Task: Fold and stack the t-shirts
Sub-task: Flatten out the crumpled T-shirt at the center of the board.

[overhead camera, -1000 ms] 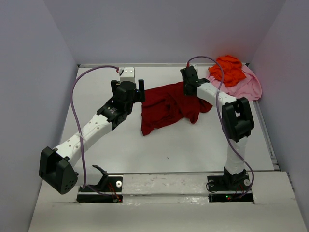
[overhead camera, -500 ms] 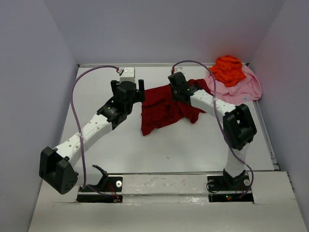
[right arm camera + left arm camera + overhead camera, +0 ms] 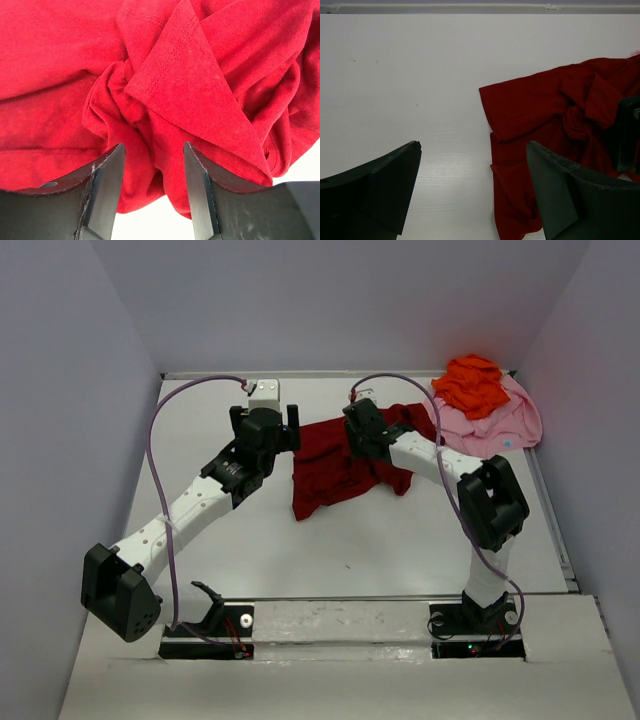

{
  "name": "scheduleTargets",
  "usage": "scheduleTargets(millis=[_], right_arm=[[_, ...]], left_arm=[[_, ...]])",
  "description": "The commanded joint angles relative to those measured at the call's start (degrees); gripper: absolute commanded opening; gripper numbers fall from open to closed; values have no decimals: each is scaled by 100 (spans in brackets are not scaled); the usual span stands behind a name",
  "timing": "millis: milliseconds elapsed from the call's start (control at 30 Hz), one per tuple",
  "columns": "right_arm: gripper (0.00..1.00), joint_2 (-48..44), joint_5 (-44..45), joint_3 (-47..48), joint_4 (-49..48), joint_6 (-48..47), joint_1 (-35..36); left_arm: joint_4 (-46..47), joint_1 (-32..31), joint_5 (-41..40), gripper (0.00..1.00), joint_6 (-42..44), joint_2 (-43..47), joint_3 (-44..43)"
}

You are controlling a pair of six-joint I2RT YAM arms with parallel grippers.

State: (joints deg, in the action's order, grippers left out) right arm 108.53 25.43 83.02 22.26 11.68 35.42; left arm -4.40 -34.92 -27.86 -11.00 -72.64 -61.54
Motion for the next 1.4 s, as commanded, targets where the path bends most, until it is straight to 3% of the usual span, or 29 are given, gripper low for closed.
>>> scheduleTargets(millis=[0, 467, 967, 1167, 1367], right_arm=[[56, 264, 234, 442, -169, -280, -9], [57, 1354, 234, 1857, -29, -650, -9], [56, 1601, 419, 1603, 24, -439, -61], [43, 1662, 437, 1603, 24, -421, -167], [38, 1707, 472, 1586, 33, -456, -167]], left_arm=[[115, -24, -18, 96, 37, 40, -236], [124, -24, 70, 96, 90, 75, -245], [124, -24, 114, 96, 90, 119, -245], [124, -24, 140, 96, 81, 119, -253], [133, -33, 131, 96, 72, 127, -245]])
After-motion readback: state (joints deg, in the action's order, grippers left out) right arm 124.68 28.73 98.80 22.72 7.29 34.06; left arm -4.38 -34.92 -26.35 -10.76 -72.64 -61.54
